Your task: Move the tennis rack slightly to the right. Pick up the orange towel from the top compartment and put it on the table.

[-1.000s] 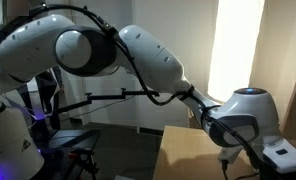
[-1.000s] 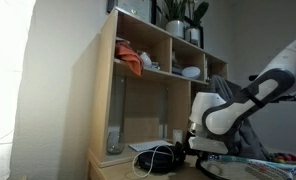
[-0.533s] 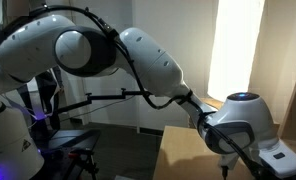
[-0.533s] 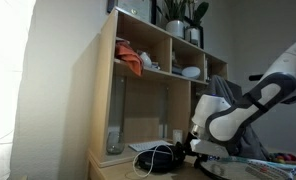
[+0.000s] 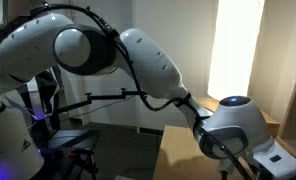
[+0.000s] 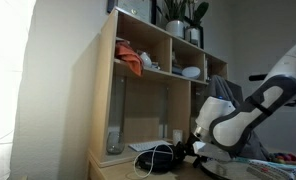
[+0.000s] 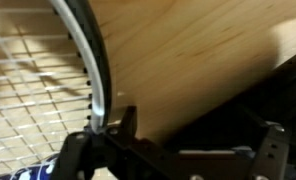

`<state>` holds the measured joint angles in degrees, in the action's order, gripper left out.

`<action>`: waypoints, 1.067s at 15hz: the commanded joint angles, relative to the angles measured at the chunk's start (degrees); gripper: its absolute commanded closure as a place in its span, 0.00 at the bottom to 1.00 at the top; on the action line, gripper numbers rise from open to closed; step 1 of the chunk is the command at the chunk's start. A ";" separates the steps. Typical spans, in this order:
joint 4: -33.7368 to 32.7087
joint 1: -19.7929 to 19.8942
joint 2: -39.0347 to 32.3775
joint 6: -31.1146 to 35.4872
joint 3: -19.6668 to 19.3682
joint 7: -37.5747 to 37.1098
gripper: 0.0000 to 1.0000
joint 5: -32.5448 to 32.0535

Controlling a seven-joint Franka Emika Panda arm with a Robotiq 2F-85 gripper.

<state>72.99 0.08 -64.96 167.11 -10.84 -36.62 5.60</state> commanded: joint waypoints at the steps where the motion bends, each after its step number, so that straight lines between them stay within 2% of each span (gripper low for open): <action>1: -0.22 -0.56 -0.23 -0.12 -0.70 1.55 0.00 2.09; 5: 0.24 -0.09 0.13 0.34 0.24 2.42 0.00 2.33; 7: 2.44 -0.43 1.54 2.76 0.11 3.33 0.00 2.67; 11: 7.01 -1.21 3.88 9.87 0.33 6.76 0.00 3.99; 16: 13.92 -0.81 7.14 20.29 3.23 13.14 0.00 7.16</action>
<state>79.66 -0.98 -63.00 182.85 -9.82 -27.85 10.45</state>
